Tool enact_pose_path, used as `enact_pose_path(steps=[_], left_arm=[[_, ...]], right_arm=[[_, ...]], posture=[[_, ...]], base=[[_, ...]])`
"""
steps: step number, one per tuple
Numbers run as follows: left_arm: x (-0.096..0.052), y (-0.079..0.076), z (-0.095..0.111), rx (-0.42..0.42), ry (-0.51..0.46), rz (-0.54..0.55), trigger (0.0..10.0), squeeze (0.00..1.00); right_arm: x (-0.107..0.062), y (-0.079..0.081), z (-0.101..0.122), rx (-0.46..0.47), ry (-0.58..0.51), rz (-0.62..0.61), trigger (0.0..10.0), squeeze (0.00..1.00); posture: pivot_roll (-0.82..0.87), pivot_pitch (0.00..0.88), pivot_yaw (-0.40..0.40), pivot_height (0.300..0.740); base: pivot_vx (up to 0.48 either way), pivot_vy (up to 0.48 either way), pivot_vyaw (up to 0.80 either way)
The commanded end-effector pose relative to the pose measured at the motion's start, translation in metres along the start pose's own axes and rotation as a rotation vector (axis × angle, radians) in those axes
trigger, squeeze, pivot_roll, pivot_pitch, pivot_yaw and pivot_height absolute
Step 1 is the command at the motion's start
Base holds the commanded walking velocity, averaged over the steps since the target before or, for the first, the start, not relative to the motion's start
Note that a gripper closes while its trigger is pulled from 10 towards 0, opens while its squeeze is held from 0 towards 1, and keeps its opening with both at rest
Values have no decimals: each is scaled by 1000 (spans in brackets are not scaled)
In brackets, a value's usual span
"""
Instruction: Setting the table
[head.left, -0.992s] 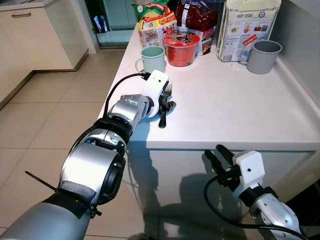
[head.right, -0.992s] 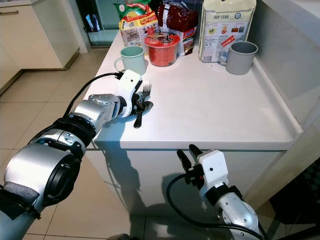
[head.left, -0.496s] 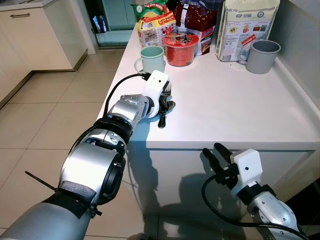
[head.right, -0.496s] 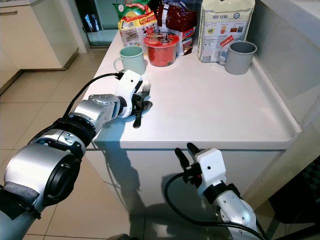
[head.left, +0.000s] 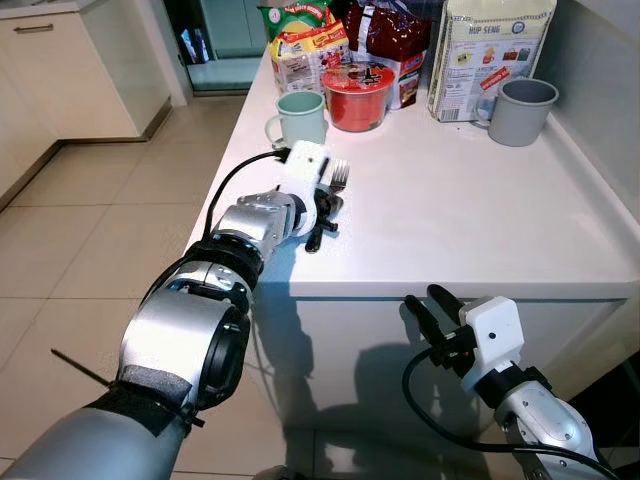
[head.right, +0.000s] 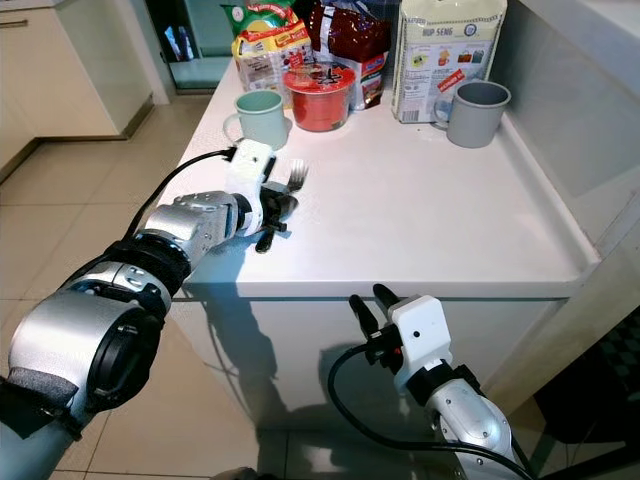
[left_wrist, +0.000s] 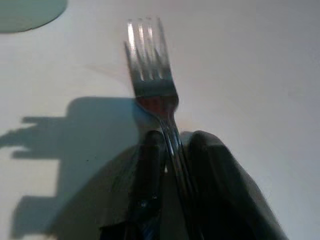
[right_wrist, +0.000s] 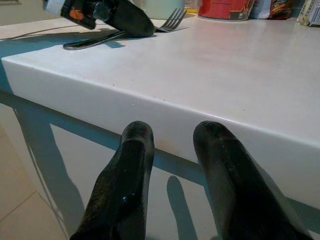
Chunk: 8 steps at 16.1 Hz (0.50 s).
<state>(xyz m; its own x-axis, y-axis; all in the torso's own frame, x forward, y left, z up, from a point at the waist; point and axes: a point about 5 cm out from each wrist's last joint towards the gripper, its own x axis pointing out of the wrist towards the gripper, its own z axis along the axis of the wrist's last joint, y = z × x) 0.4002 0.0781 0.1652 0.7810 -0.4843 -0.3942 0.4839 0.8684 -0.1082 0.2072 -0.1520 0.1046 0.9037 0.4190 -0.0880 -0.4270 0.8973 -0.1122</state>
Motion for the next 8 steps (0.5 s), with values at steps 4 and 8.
enact_pose_path(steps=[4, 8], left_arm=[[0, 0, 2, -122, -134, 30, 0, 0], [-6, -9, 26, -4, -308, 6, 0, 0]], right_arm=[[4, -2, 1, -6, 0, 19, 10000, 0], [6, -1, 0, -10, 3, 30, 10000, 0]], posture=[[-18, 10, 90, 740], [-10, 7, 86, 740]], base=[[0, 0, 0], [0, 0, 0]])
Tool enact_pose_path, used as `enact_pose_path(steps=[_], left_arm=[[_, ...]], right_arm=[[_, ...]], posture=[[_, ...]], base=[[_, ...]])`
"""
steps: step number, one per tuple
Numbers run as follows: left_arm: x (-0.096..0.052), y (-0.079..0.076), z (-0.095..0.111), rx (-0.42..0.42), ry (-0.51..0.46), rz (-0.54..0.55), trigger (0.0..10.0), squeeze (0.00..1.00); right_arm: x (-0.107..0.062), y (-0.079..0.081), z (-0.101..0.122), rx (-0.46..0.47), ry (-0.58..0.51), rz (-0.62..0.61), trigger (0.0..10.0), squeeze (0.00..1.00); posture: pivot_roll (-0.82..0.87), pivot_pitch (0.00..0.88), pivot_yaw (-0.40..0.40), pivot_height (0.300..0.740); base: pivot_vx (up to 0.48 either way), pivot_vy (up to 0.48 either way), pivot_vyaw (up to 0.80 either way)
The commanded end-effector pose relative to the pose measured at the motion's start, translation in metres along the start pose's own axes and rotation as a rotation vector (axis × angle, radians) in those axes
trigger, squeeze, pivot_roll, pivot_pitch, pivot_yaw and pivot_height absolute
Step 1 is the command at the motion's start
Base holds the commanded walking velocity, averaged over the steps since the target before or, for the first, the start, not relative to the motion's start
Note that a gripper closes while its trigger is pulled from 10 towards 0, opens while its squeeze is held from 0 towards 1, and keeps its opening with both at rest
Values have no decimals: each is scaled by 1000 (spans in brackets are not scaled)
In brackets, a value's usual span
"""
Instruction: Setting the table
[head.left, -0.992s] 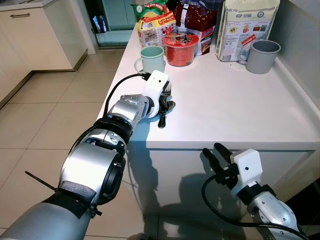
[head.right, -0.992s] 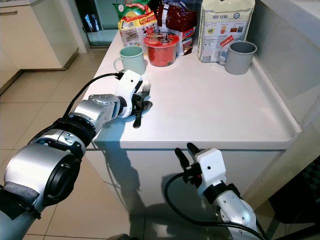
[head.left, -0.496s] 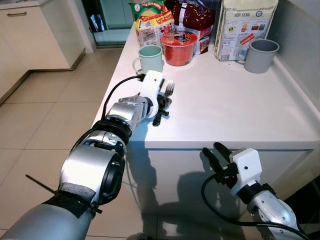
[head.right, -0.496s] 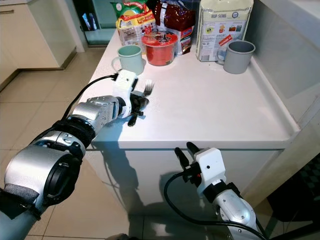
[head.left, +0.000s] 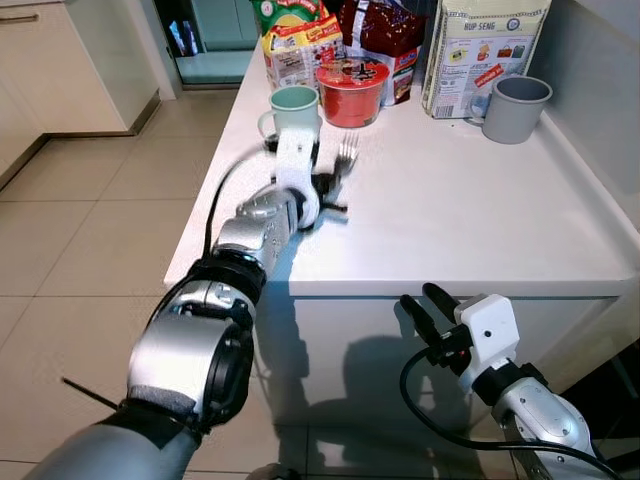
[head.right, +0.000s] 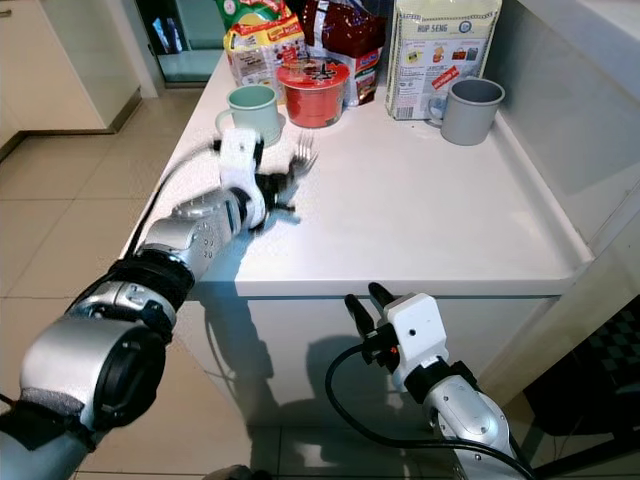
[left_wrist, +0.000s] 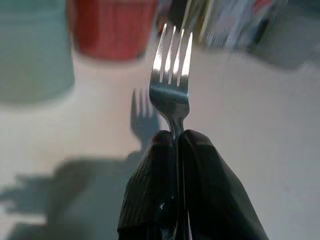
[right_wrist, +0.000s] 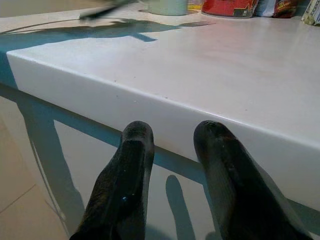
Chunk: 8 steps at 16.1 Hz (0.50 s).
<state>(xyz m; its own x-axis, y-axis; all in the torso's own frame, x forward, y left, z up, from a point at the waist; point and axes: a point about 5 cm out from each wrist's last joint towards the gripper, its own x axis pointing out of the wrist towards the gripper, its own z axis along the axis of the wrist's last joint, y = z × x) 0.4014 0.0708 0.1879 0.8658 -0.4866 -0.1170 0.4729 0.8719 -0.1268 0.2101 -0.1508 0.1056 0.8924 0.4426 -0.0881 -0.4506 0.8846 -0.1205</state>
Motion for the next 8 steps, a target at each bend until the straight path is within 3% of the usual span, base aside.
enact_pose_path(steps=[1, 5, 8], left_arm=[[-1, -5, 9, 40, -49, -22, 0, 0], [-10, -8, 26, 94, -152, -23, 0, 0], [-24, -2, 22, 130, -196, 15, 0, 0]], right_arm=[[3, 0, -1, -1, 6, 6, 10000, 0], [7, -1, -3, -4, 7, 11, 10000, 0], [12, -2, -5, -8, 2, 9, 10000, 0]], posture=[[-7, 5, 83, 740], [2, 0, 80, 740], [16, 0, 71, 740]], base=[[0, 0, 0], [0, 0, 0], [0, 0, 0]])
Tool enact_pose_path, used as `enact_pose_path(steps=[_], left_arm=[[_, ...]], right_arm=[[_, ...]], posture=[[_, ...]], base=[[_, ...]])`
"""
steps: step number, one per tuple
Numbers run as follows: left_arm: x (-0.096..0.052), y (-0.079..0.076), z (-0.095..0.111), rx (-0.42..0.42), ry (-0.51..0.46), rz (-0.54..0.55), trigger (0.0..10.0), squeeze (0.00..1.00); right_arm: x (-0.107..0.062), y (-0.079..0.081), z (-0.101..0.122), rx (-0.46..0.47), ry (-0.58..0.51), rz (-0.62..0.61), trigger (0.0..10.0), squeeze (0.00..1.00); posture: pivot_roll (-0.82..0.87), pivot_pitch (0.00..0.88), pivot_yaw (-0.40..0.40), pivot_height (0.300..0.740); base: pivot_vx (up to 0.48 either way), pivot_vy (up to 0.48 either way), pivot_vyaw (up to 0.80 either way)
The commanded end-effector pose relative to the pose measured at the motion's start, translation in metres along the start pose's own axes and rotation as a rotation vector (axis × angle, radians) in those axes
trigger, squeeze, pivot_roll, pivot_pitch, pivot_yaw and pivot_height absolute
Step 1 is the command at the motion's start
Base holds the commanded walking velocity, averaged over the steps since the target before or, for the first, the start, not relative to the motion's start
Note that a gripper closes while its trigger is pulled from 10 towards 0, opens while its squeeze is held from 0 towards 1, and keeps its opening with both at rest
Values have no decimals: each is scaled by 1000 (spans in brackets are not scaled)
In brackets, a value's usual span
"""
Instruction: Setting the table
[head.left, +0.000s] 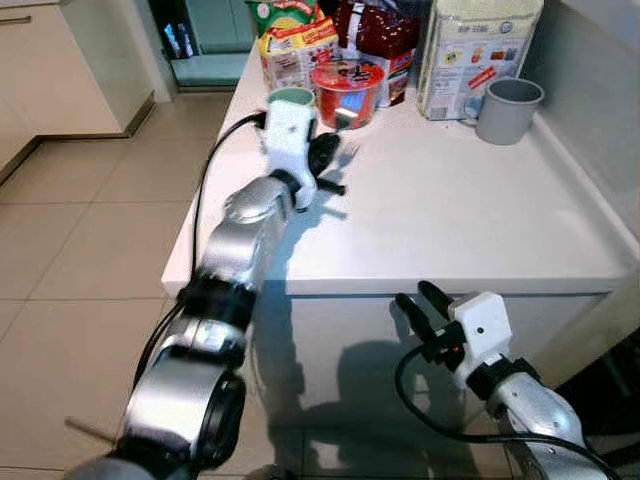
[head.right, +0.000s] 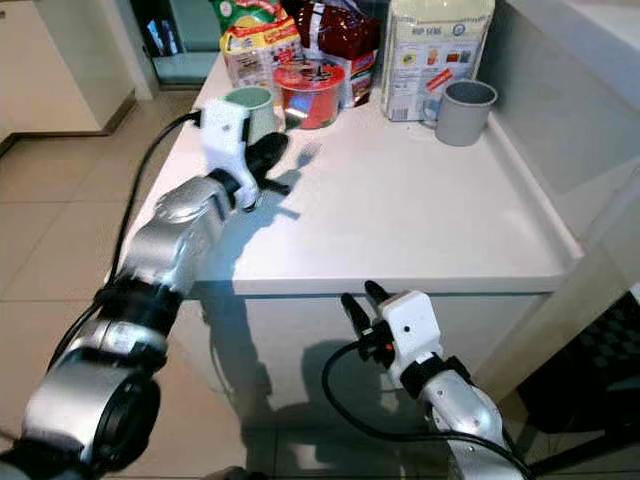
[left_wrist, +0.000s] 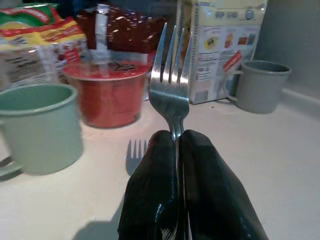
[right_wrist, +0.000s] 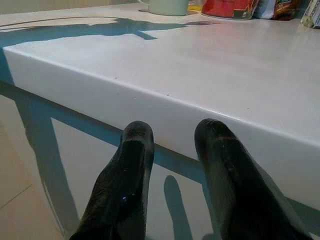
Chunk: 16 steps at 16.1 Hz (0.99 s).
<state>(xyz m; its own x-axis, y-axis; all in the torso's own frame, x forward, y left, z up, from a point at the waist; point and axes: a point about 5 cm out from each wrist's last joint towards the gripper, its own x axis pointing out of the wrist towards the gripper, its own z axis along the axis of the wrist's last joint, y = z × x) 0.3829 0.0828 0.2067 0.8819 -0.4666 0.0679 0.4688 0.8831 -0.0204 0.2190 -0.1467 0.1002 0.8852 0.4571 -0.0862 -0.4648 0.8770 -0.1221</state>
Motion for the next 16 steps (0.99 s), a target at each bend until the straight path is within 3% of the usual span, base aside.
enact_pose_path(steps=[1, 4, 7, 10, 16], left_arm=[[-5, 5, -1, 32, -3, 30, 0, 0], [-28, 30, -5, 41, -20, 158, 0, 0], [-44, 43, 2, 62, -78, 243, 0, 0], [-56, 41, 9, 104, -140, 270, 0, 0], [-66, 47, -2, 107, -69, 292, 0, 0]], right_arm=[[6, -3, 0, -7, -2, -13, 10000, 0], [17, -9, 2, -7, -35, -49, 10000, 0], [28, -9, 3, -15, -49, -47, 10000, 0], [33, -10, 3, -25, -59, -47, 10000, 0], [42, -6, 2, -22, -73, -33, 10000, 0]], posture=[[21, 0, 63, 740], [49, 0, 37, 740], [71, 0, 18, 740], [84, 0, 4, 740], [98, 0, 2, 740]], base=[[0, 0, 0], [0, 0, 0], [0, 0, 0], [0, 0, 0], [0, 0, 0]])
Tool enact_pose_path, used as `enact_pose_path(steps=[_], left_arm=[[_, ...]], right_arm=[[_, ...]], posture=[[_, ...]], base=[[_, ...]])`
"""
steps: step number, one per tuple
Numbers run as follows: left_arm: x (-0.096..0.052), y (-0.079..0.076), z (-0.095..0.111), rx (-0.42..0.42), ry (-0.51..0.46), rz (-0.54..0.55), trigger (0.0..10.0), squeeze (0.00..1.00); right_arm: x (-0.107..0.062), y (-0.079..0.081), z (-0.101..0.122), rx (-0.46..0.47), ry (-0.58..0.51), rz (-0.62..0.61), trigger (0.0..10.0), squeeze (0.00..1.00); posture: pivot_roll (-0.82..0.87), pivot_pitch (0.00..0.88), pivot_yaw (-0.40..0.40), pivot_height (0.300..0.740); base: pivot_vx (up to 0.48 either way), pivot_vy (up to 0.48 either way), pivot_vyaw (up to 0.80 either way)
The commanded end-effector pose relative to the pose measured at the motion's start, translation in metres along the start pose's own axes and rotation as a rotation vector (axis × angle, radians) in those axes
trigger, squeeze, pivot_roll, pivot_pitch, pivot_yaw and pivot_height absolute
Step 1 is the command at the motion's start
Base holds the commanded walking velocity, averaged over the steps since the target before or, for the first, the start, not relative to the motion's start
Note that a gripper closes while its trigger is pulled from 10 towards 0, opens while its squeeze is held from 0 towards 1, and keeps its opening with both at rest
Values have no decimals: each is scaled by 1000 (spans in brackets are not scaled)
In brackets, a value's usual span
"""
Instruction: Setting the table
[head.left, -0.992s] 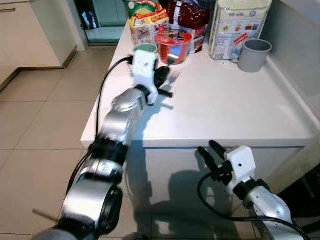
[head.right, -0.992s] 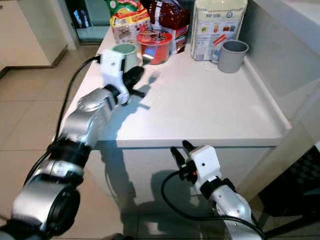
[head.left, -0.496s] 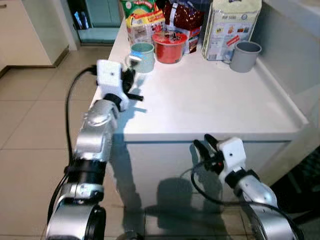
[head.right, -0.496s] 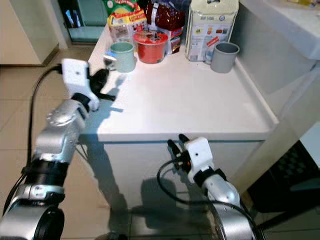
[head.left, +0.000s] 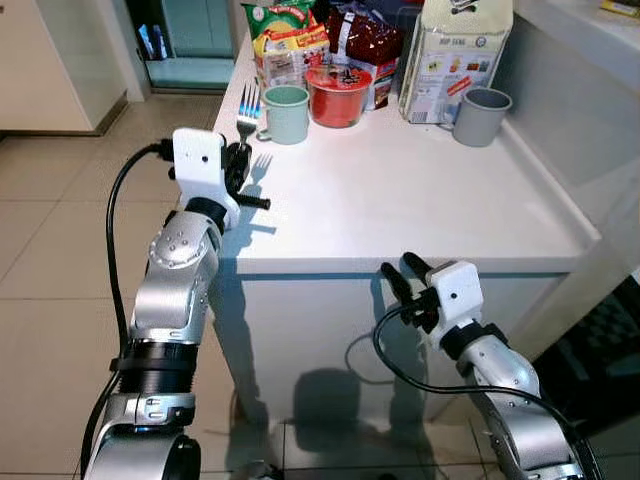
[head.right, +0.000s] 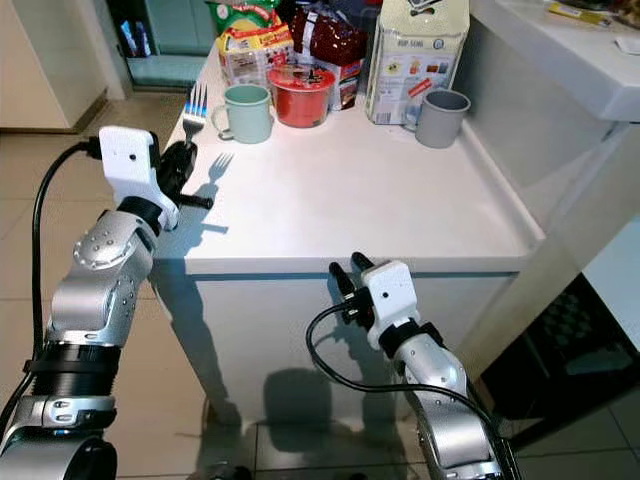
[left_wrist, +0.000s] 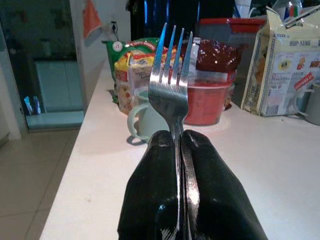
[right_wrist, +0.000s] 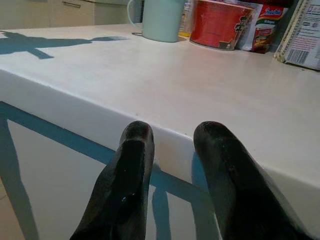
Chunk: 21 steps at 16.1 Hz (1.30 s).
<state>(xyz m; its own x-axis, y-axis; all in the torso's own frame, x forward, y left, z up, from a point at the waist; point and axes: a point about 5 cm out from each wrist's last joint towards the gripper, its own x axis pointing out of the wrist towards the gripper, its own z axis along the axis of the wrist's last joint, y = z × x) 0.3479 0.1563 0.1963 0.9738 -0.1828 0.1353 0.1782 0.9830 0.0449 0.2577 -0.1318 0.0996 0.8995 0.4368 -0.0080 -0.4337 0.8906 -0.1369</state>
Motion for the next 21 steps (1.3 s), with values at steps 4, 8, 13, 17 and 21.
enact_pose_path(steps=[4, 8, 13, 17, 21], left_arm=[[-3, -3, -1, -8, 7, -13, 0, 0], [-3, -4, -1, -14, 6, -14, 0, 0], [-1, -6, 1, -18, 8, -22, 0, 0], [0, -7, 0, -22, 13, -32, 0, 0], [1, -12, 1, 20, 13, -65, 0, 0]], right_arm=[[7, -2, 0, 12, -7, -10, 10000, 0], [7, -2, -1, 16, -6, -12, 10000, 0], [5, -2, -3, 19, -4, -16, 10000, 0], [4, -1, -3, 20, -1, -13, 10000, 0], [4, -1, -4, 22, 0, -10, 10000, 0]], posture=[[95, 0, 4, 740], [92, 0, 6, 740], [86, 0, 10, 740], [87, 0, 8, 740], [87, 0, 11, 740]], base=[[0, 0, 0], [-328, 0, 0], [-472, 0, 0], [-224, 0, 0], [0, -360, 0]])
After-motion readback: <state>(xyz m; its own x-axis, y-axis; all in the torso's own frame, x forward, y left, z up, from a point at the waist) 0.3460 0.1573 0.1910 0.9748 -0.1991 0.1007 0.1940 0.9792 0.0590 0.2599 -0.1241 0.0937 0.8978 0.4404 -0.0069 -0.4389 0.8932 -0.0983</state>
